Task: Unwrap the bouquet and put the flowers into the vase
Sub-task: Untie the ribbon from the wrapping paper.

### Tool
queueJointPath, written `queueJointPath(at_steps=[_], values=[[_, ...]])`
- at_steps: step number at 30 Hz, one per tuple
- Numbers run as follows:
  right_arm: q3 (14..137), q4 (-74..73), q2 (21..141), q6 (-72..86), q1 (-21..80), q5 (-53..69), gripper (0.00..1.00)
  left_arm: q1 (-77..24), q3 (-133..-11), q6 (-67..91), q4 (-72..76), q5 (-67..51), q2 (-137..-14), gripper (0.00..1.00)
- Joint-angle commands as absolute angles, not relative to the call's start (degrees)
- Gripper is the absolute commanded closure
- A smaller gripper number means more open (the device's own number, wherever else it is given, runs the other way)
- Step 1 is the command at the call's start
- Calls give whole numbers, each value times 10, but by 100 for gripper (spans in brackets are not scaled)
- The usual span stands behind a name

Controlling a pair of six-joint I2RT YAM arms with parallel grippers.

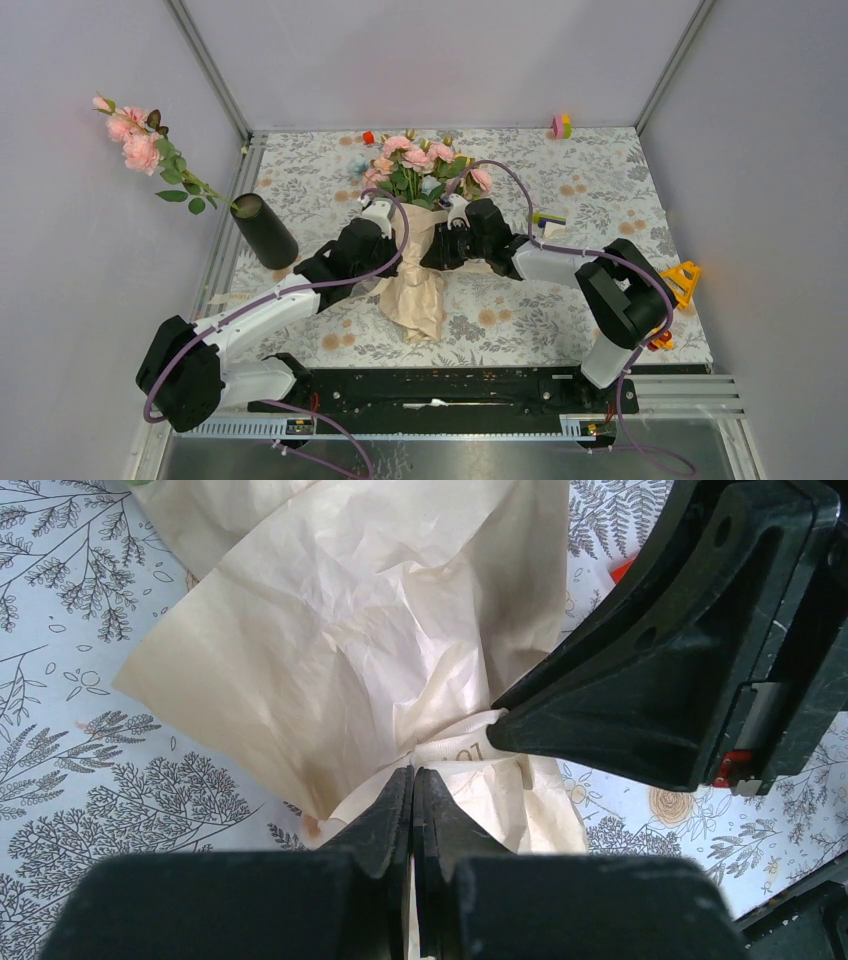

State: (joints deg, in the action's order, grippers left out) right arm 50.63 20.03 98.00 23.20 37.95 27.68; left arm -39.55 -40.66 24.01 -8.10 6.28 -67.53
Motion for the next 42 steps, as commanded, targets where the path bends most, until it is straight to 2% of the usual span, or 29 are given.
queueJointPath(at_steps=[1, 2, 6, 26, 42], values=[[513, 234, 970, 237, 386, 262, 83, -398, -402, 248, -68, 84, -656, 100], [503, 237, 962, 237, 386, 253, 89, -398, -401, 253, -72, 94, -655, 100], [476, 239, 933, 237, 386, 210, 100, -397, -397, 273, -85, 122, -651, 100], [353, 246, 862, 296, 386, 60, 100, -298, -333, 352, -96, 87, -624, 100], [303, 224, 847, 347, 385, 7, 99, -236, -250, 441, -51, 93, -589, 100]])
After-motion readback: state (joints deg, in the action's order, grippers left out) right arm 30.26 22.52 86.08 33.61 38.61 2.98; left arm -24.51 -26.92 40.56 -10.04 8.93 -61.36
